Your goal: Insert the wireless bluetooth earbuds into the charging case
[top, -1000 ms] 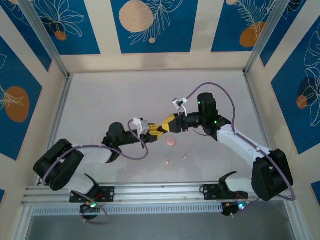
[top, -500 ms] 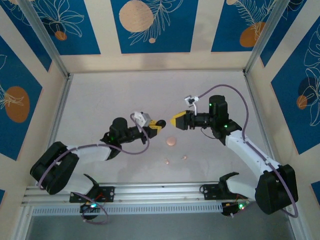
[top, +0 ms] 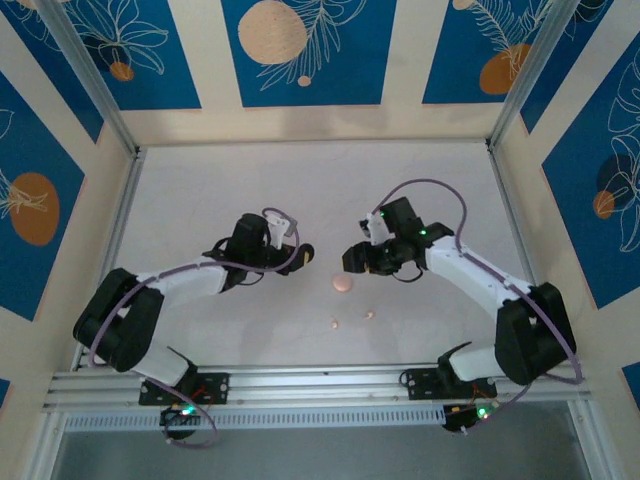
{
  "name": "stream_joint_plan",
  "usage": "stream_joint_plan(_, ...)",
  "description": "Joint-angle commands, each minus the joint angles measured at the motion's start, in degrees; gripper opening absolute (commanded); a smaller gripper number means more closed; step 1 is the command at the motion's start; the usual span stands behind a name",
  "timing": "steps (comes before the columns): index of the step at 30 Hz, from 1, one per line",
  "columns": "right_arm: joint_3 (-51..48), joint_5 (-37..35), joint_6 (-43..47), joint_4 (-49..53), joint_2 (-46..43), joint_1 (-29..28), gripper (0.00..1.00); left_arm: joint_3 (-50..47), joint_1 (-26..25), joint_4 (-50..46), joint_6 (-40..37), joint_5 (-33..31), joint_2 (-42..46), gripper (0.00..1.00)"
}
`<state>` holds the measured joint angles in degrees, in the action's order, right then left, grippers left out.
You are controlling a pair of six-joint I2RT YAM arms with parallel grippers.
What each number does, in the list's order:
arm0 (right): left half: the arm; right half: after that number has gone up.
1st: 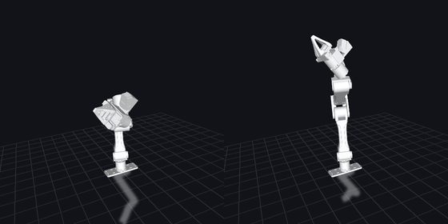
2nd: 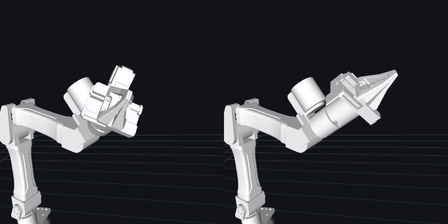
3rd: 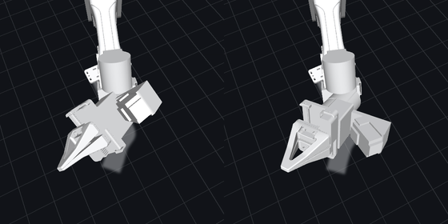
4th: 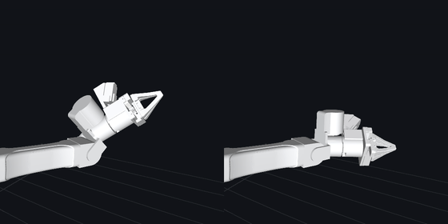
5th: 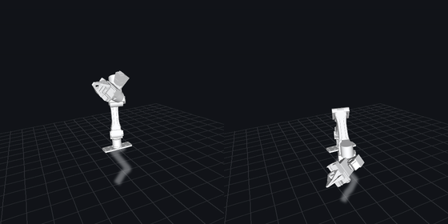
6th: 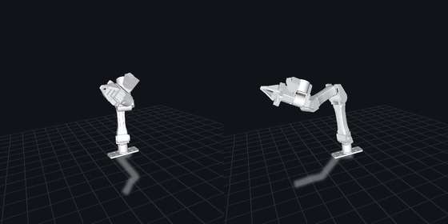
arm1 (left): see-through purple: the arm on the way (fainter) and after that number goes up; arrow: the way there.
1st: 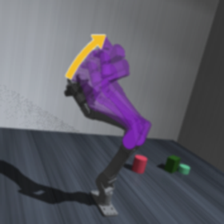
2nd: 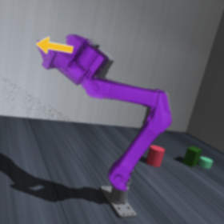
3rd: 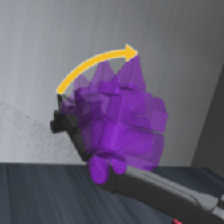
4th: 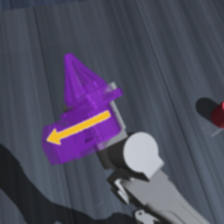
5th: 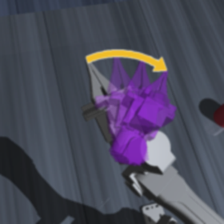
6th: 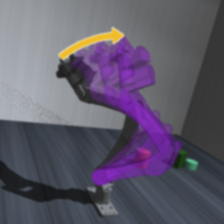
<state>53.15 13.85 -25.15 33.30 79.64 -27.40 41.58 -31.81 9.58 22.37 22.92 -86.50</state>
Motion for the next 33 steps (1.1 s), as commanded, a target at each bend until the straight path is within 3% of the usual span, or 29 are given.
stream_joint_plan(1,2.9,-5.9,-1.4,8.5,4.2,-2.3,0.57,2.5,1.7,-8.8,3.6,2.1,-2.7,0.17)
stream_joint_plan(11,14.3,-15.7,-2.4,14.5,19.6,-7.5,0.59,1.8,6.9,-10.5,7.4,7.0,-6.8,0.19)
stream_joint_plan(23,21.2,-17.0,-1.2,15.3,29.7,-9.4,0.58,0.5,10.6,-11.5,7.1,8.4,-8.3,0.27)
stream_joint_plan(33,22.9,-19.1,-1.2,17.3,33.3,-10.6,0.56,0.7,11.7,-16.2,5.0,4.9,-4.8,0.44)
